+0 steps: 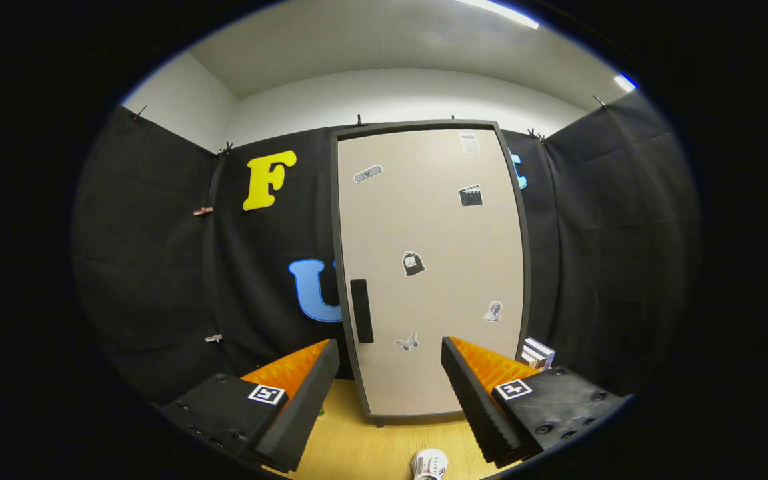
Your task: Open the shoe cabinet door, grab the shoes and put them into the shoe cabinet, then close the shoe cabinet door.
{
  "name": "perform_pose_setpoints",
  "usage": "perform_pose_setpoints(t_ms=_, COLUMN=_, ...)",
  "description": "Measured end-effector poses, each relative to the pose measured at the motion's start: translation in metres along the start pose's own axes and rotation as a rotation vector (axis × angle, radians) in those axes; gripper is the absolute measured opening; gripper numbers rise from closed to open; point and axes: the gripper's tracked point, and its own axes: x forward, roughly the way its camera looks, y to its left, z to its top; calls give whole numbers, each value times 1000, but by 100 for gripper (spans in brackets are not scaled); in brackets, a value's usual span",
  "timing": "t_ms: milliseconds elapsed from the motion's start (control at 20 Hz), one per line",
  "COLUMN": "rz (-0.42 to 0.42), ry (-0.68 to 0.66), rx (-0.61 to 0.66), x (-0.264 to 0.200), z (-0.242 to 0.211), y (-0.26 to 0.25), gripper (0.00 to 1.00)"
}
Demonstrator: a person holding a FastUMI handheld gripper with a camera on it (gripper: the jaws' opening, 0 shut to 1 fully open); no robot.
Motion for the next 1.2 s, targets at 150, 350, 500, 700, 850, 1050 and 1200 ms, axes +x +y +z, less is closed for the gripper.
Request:
perform_pose_setpoints(t_ms=150, rz=-1, ry=-2, rx=-6, x=0, z=0, y=-1, gripper=98)
perform_pose_setpoints(t_ms=350, rz=-2, ry=0, rx=-7, x=3, z=0, y=1, gripper=98)
perform_pose_setpoints(t_ms=500, rz=4, ry=9, rx=-14, x=16, z=-5, y=8, gripper=98)
perform_pose_setpoints(t_ms=700, rz=13, ry=22, rx=-15, x=46, z=-11, y=23, gripper=98)
perform_pose_setpoints(t_ms=850, rz=12, ry=40, rx=-9, x=81, z=-20, y=36, gripper=98)
perform_pose_setpoints(t_ms=1050, rz=-3, ry=49, rx=-8, x=131, z=-32, y=46, gripper=98)
perform_pose_setpoints(t_ms=1200, rz=-17, ry=43, rx=12, x=168, z=-40, y=48, gripper=98)
